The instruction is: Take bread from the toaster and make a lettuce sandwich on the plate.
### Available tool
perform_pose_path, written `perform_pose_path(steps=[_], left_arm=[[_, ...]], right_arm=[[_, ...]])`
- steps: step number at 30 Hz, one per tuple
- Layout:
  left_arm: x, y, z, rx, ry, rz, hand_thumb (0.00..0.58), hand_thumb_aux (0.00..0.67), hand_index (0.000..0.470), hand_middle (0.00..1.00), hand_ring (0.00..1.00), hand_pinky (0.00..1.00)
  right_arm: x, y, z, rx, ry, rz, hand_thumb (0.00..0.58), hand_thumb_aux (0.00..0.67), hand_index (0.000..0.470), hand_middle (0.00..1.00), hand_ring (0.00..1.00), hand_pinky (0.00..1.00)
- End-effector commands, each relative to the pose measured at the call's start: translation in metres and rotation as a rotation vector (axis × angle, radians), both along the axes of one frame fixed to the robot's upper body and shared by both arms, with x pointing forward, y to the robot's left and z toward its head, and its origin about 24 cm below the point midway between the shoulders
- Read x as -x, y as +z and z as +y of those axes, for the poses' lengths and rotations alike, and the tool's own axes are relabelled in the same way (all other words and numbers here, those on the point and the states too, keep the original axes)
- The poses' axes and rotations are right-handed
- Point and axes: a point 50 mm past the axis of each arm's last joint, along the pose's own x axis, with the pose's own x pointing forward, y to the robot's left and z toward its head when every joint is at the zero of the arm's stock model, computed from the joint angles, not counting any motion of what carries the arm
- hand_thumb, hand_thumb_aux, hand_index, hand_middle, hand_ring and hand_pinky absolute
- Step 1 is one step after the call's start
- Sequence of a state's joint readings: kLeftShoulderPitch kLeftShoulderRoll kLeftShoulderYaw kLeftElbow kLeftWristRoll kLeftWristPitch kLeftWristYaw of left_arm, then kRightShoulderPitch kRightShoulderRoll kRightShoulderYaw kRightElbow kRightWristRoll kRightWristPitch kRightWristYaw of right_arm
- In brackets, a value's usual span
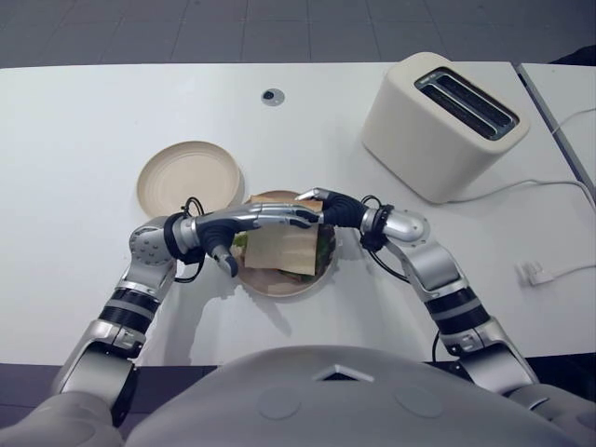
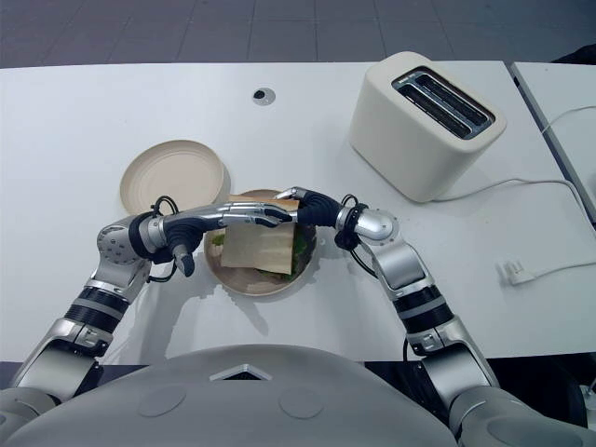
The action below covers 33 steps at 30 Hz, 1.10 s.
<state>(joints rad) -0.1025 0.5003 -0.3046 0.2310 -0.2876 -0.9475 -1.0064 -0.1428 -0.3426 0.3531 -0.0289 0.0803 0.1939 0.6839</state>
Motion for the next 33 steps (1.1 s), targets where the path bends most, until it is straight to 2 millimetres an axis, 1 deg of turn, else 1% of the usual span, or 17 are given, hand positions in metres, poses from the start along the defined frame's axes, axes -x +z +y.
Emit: perform_pose_path(steps=[1,3,6,11,15,16,17,18,19,20,22,24,26,27,28,32,33], left_arm=[[0.014,-0.008,-0.002,-0.074,-0.076,0.033,0.000,0.000,0.000,0.00,0.00,0.00],[0.020,-0.014,-0.004,-0.104,-0.109,0.063,0.000,0.000,0.000,0.00,0.00,0.00],[0.022,-0.030,-0.003,-0.178,-0.133,0.128,0.000,0.000,0.000,0.00,0.00,0.00],[-0.001,-0.059,0.003,-0.275,-0.027,0.240,0.000,0.000,0.000,0.00,0.00,0.00],[0.006,-0.081,-0.001,-0.321,-0.078,0.333,0.000,0.000,0.000,0.00,0.00,0.00],[0.008,-0.083,-0.002,-0.326,-0.088,0.340,0.000,0.000,0.000,0.00,0.00,0.00],[0.009,-0.085,-0.002,-0.328,-0.097,0.347,0.000,0.000,0.000,0.00,0.00,0.00],[0.011,-0.087,-0.003,-0.333,-0.109,0.352,0.000,0.000,0.000,0.00,0.00,0.00],[0.013,-0.089,-0.005,-0.337,-0.121,0.356,0.000,0.000,0.000,0.00,0.00,0.00],[0.014,-0.090,-0.006,-0.339,-0.128,0.358,0.000,0.000,0.000,0.00,0.00,0.00],[0.014,-0.091,-0.007,-0.338,-0.135,0.355,0.000,0.000,0.000,0.00,0.00,0.00],[0.010,-0.088,-0.010,-0.319,-0.124,0.338,0.000,0.000,0.000,0.00,0.00,0.00],[0.003,-0.083,-0.013,-0.286,-0.108,0.310,0.000,0.000,0.000,0.00,0.00,0.00],[0.000,-0.079,-0.014,-0.266,-0.096,0.293,0.000,0.000,0.000,0.00,0.00,0.00],[-0.004,-0.073,-0.016,-0.229,-0.081,0.264,0.000,0.000,0.000,0.00,0.00,0.00],[-0.020,-0.040,-0.024,-0.032,-0.016,0.142,0.000,0.000,0.000,0.00,0.00,0.00],[-0.022,-0.032,-0.025,0.015,-0.005,0.118,0.108,0.066,0.046,0.00,0.00,0.00]], right_arm=[[-0.005,-0.004,0.000,0.053,-0.015,-0.012,0.580,0.670,0.470,1.00,1.00,1.00],[-0.005,-0.003,0.001,0.054,-0.019,-0.020,0.580,0.670,0.470,1.00,1.00,1.00],[-0.006,-0.001,0.001,0.054,-0.028,-0.035,0.580,0.670,0.470,1.00,1.00,1.00],[-0.007,0.001,0.001,0.063,-0.028,-0.061,0.580,0.670,0.470,1.00,1.00,1.00],[-0.006,0.006,0.002,0.110,0.003,-0.128,0.580,0.670,0.470,1.00,1.00,1.00],[-0.006,0.007,0.002,0.117,0.010,-0.148,0.310,0.213,0.149,0.94,0.94,0.94],[-0.006,0.008,0.003,0.131,0.022,-0.171,0.000,0.000,0.000,0.79,0.79,0.79],[-0.006,0.011,0.004,0.140,0.037,-0.209,0.000,0.000,0.000,0.62,0.62,0.62],[-0.007,0.015,0.005,0.148,0.048,-0.249,0.000,0.000,0.000,0.55,0.55,0.55],[-0.011,0.020,0.005,0.140,0.022,-0.289,0.000,0.000,0.000,0.53,0.53,0.53],[-0.035,0.033,-0.004,0.154,-0.164,-0.452,0.000,0.000,0.000,0.52,0.52,0.52],[-0.058,0.054,-0.024,0.197,-0.359,-0.665,0.000,0.000,0.000,0.41,0.41,0.41],[-0.069,0.076,-0.042,0.147,-0.479,-0.776,0.000,0.000,0.000,0.34,0.34,0.34],[-0.070,0.083,-0.046,0.110,-0.505,-0.795,0.000,0.000,0.000,0.32,0.32,0.32],[-0.071,0.087,-0.049,0.081,-0.497,-0.808,0.000,0.000,0.000,0.36,0.36,0.36],[-0.065,0.090,-0.051,0.017,-0.400,-0.787,0.000,0.000,0.000,0.38,0.38,0.38],[-0.061,0.088,-0.049,-0.002,-0.338,-0.754,0.000,0.000,0.000,0.53,0.53,0.53]])
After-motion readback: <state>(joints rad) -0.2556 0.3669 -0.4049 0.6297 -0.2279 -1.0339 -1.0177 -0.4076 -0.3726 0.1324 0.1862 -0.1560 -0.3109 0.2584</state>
